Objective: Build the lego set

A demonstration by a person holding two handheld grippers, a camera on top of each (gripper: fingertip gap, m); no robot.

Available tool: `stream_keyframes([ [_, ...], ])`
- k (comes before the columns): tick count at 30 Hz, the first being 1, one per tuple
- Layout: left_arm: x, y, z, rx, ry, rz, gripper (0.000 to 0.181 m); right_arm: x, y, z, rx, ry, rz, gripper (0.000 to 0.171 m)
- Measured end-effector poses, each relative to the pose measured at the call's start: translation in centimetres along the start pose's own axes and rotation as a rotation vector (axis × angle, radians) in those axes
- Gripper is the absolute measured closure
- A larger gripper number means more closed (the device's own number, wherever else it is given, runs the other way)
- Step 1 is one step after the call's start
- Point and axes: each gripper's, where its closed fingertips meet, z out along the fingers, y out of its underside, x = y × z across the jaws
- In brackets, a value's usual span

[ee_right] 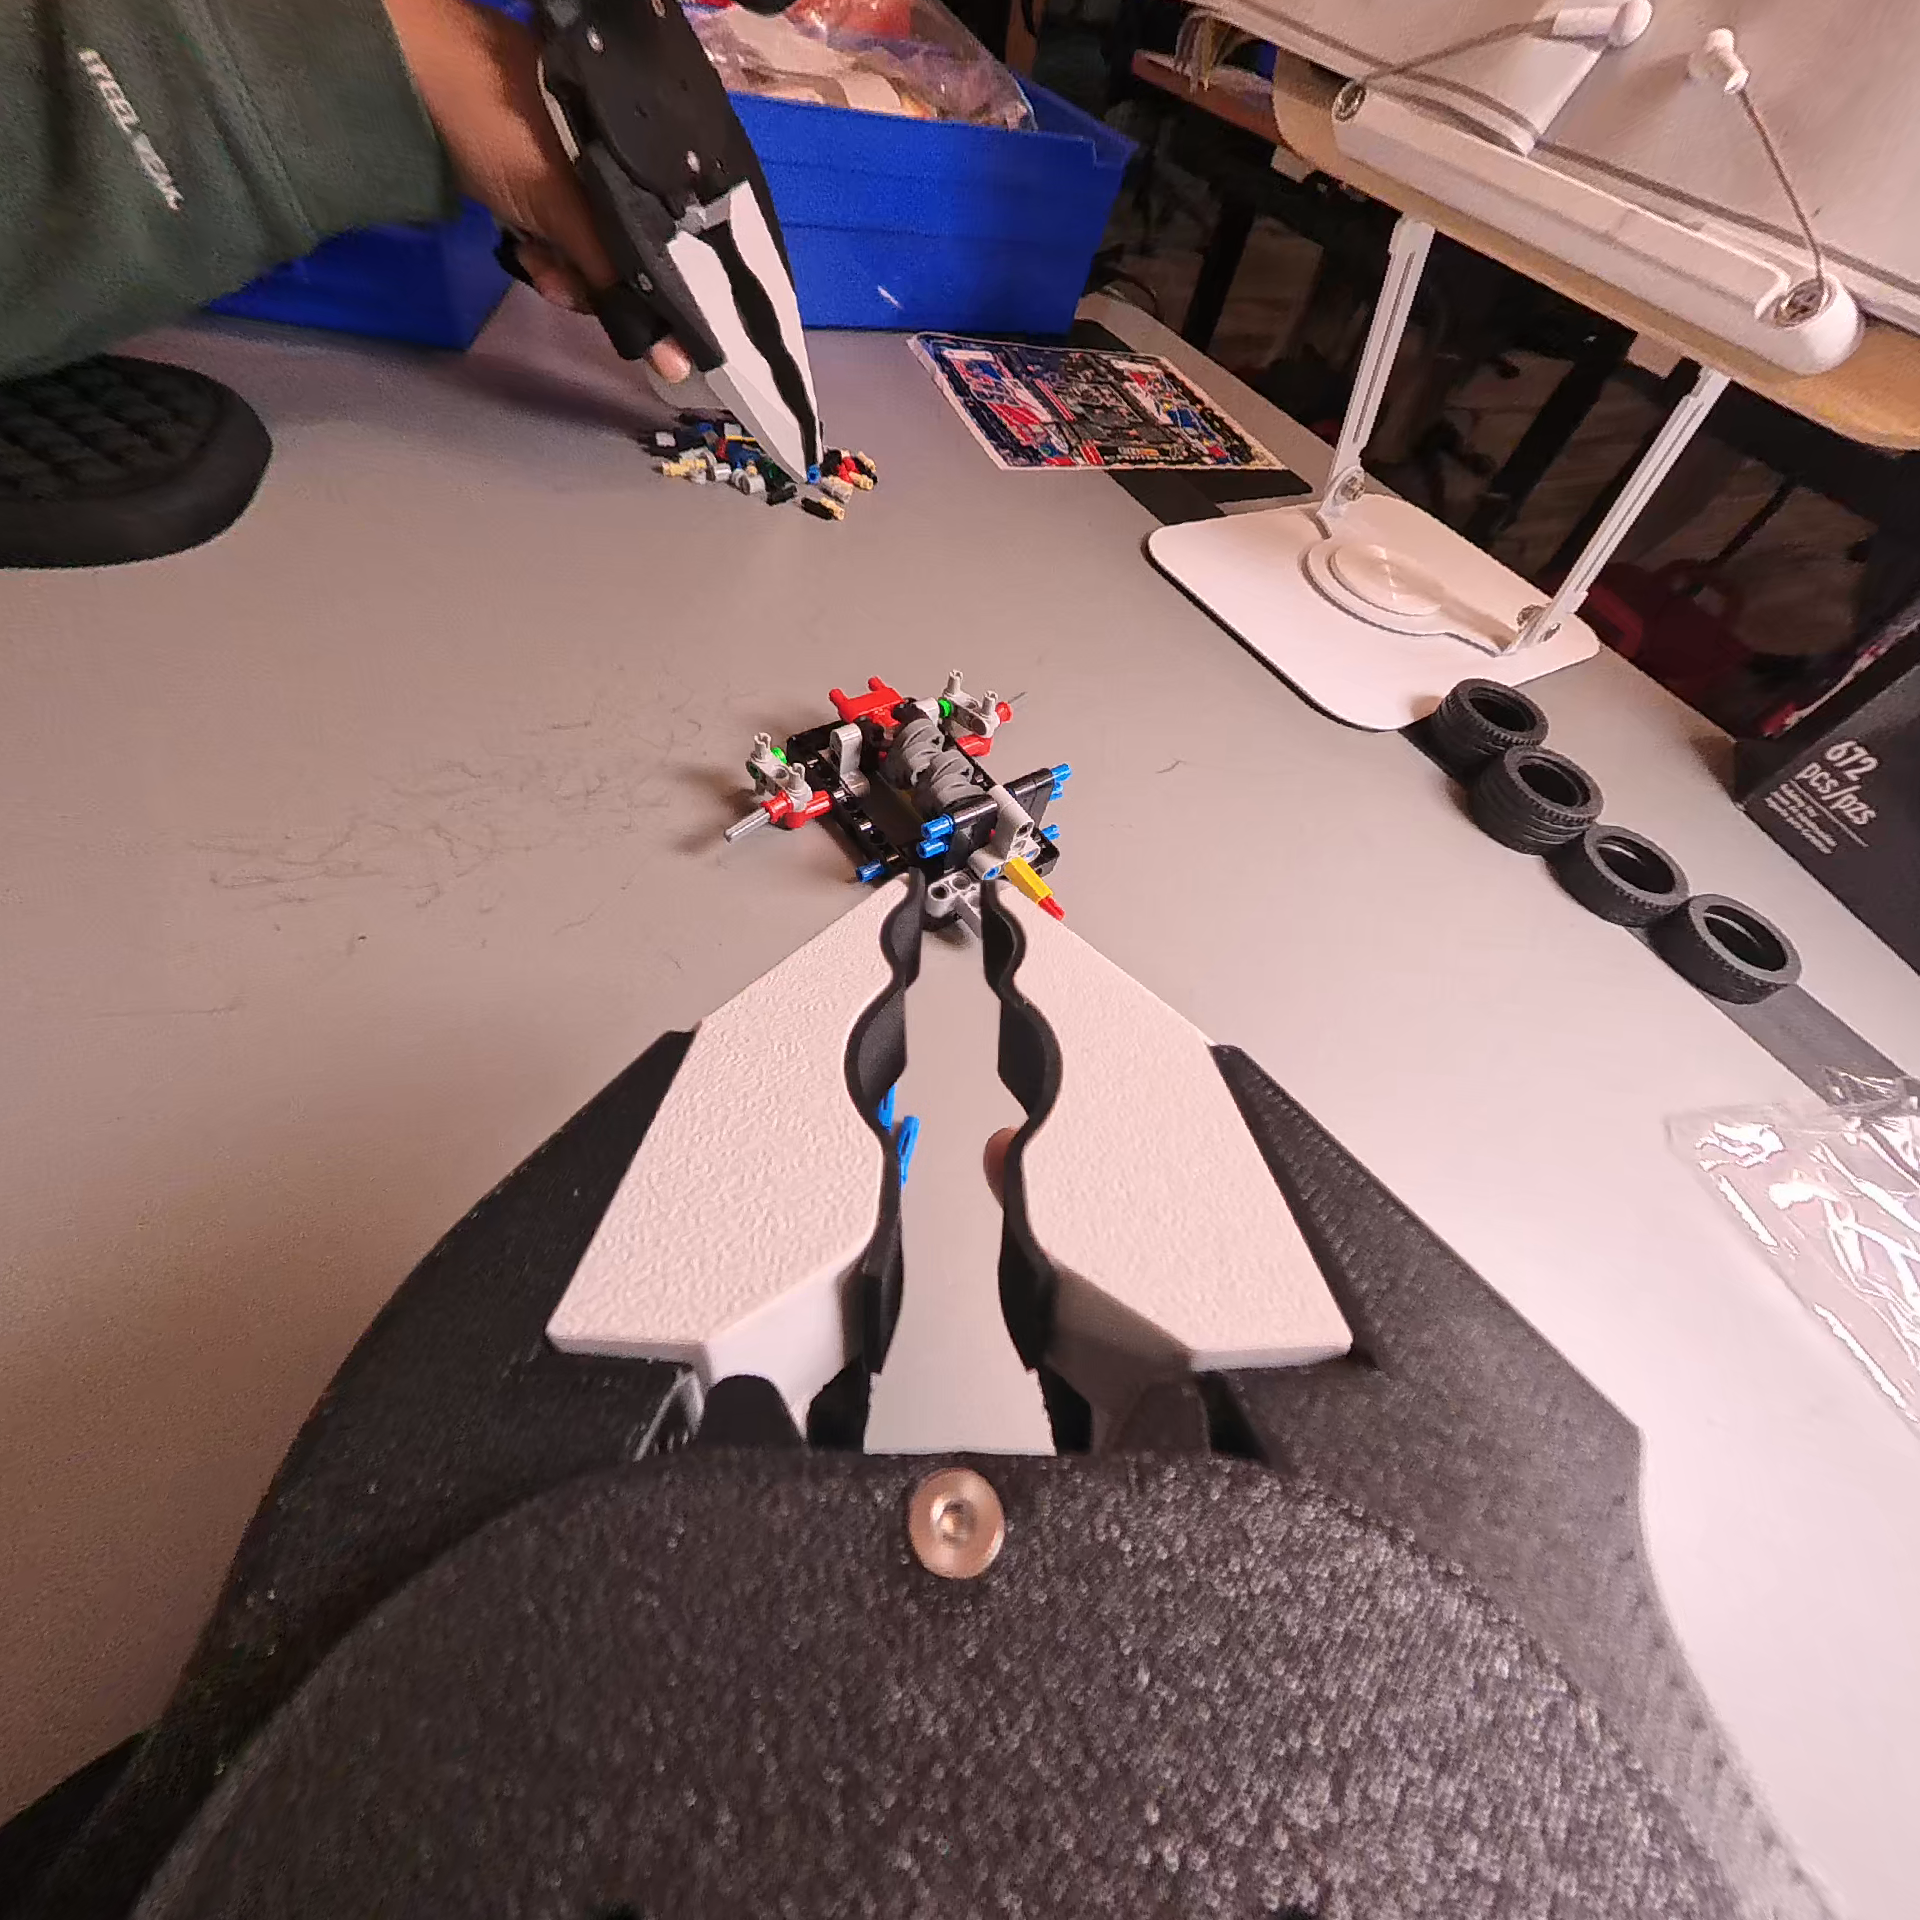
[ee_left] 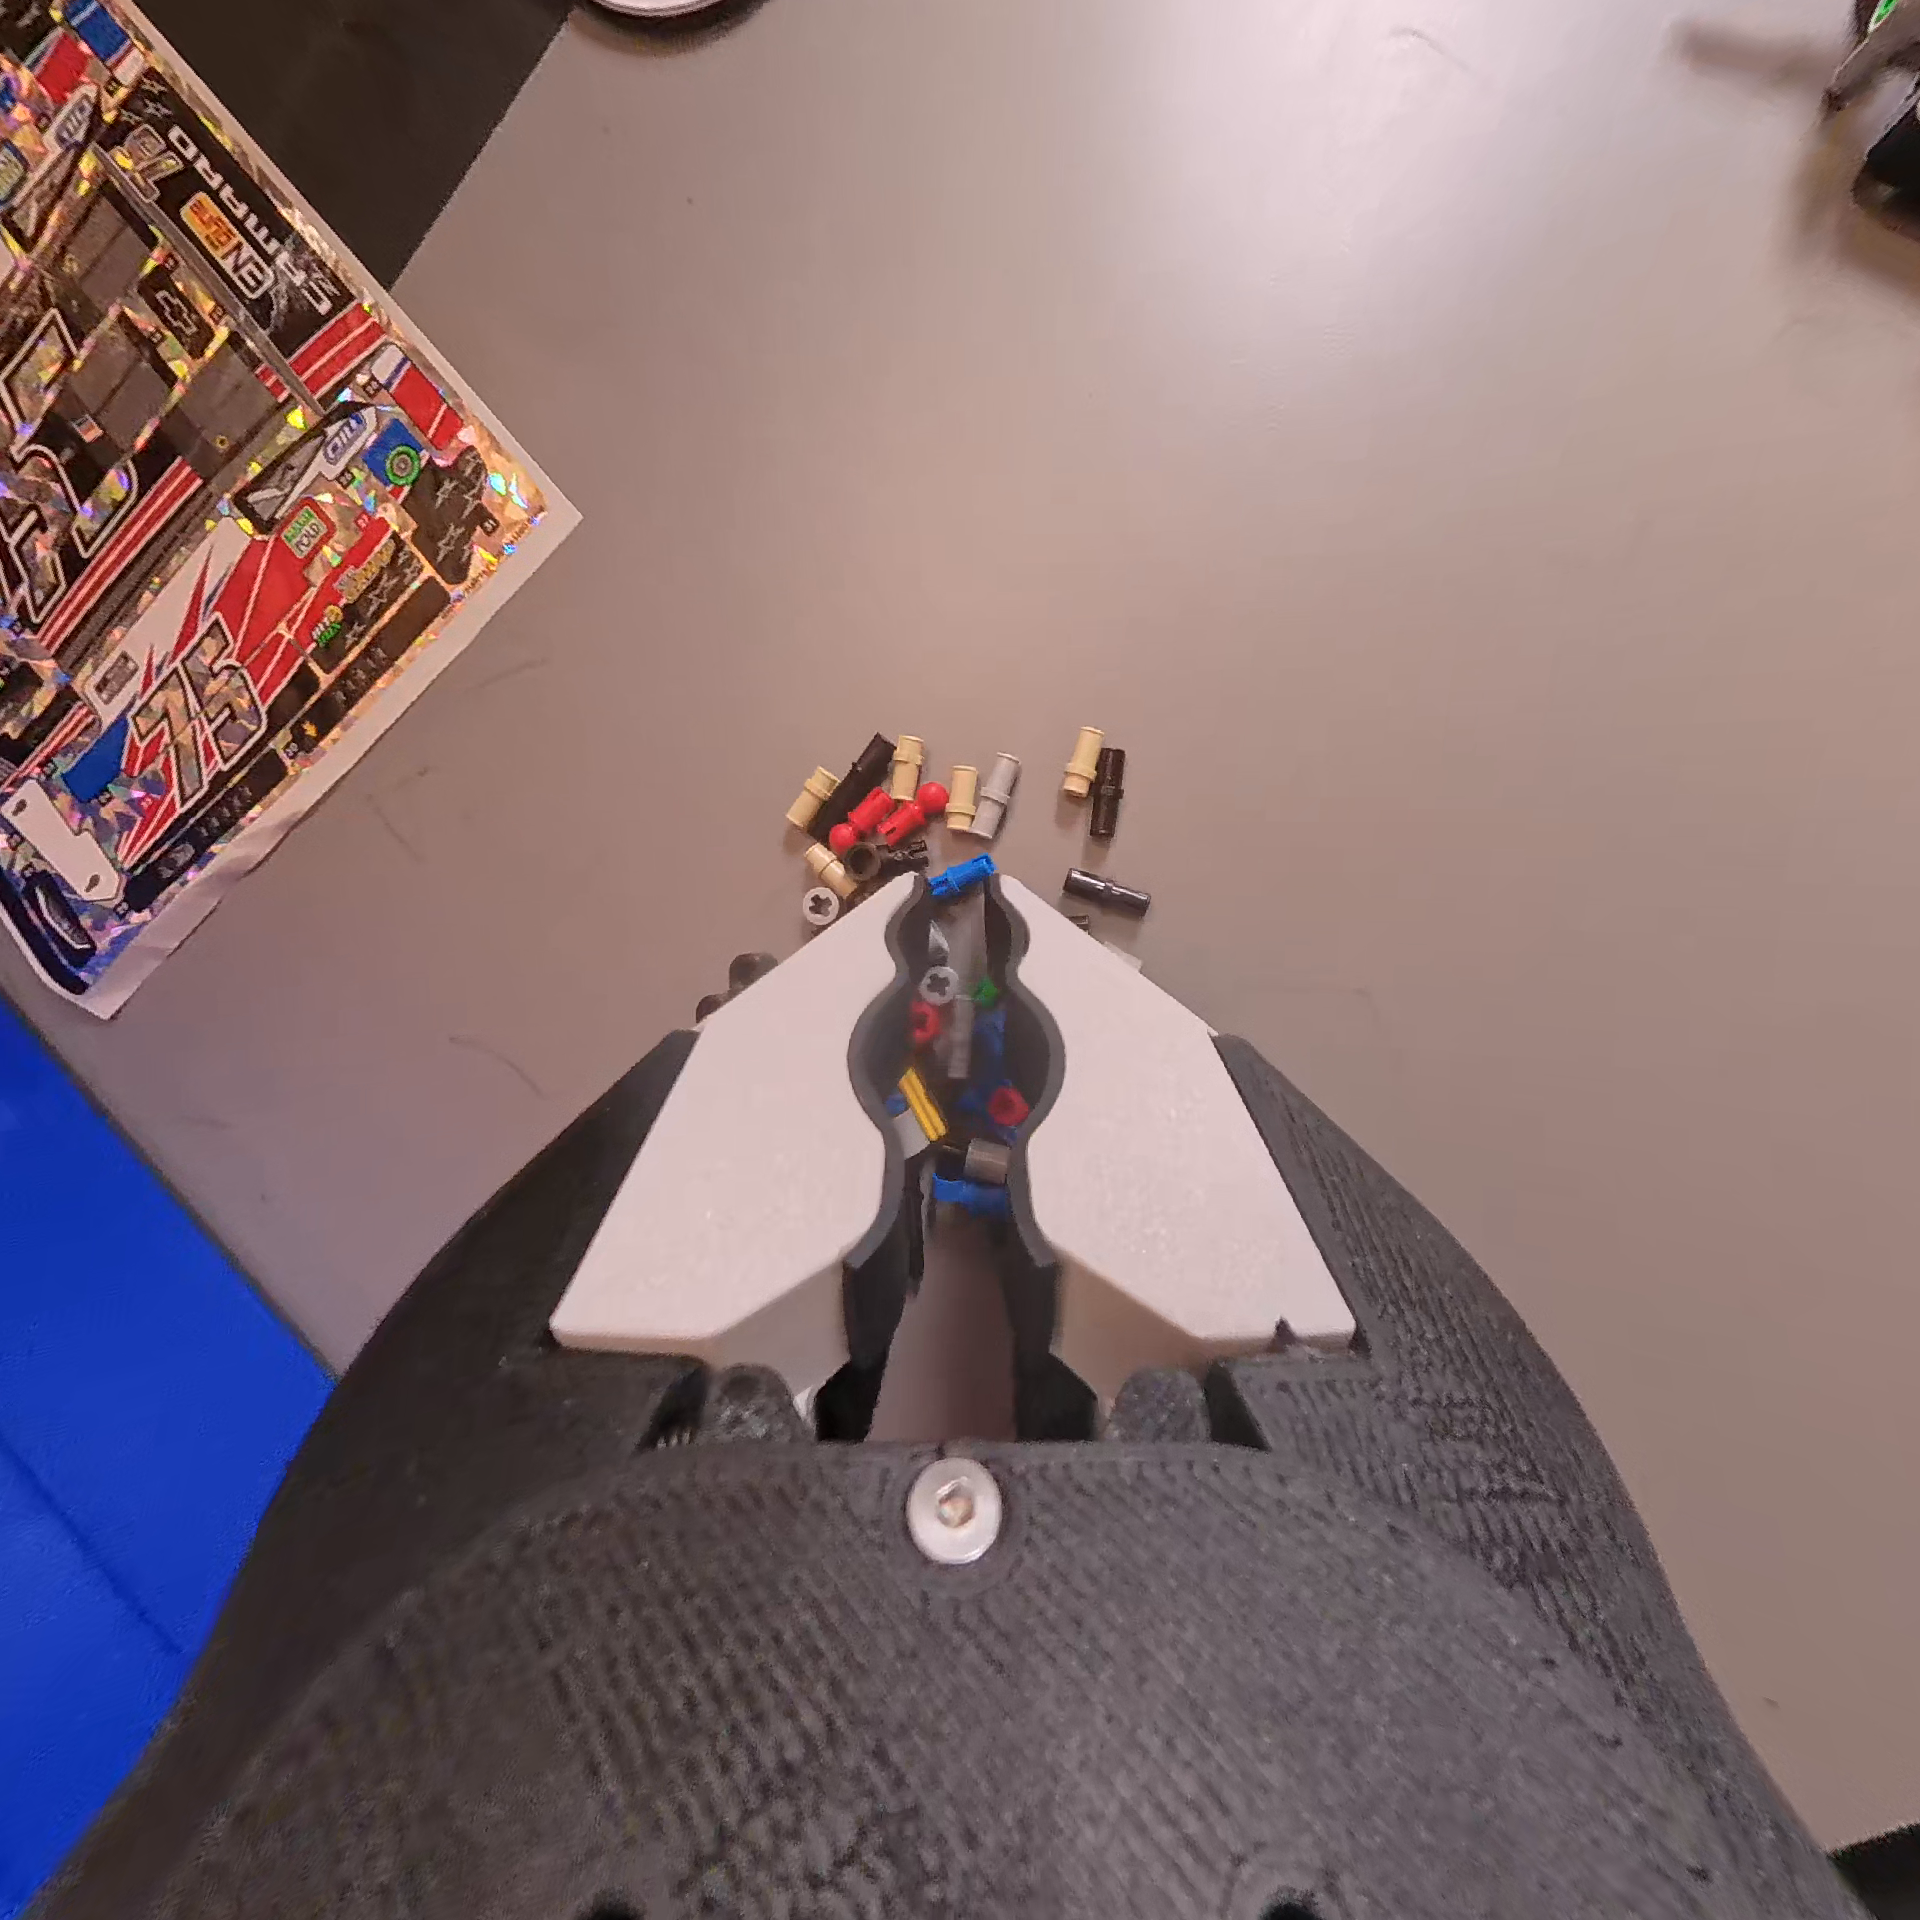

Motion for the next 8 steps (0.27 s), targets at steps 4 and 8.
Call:
stream_keyframes([
  [4, -0.1, -0.2, 0.1, 0.012, 0.002, -0.005, 0.177, 0.6, -0.6, -0.5, 0.026, 0.022, 0.023, 0.155],
  [8, -0.1, -0.2, 0.2, 0.016, -0.007, 0.009, 0.178, 0.7, -1.3, -1.1, 0.074, 0.006, 0.072, 0.141],
])
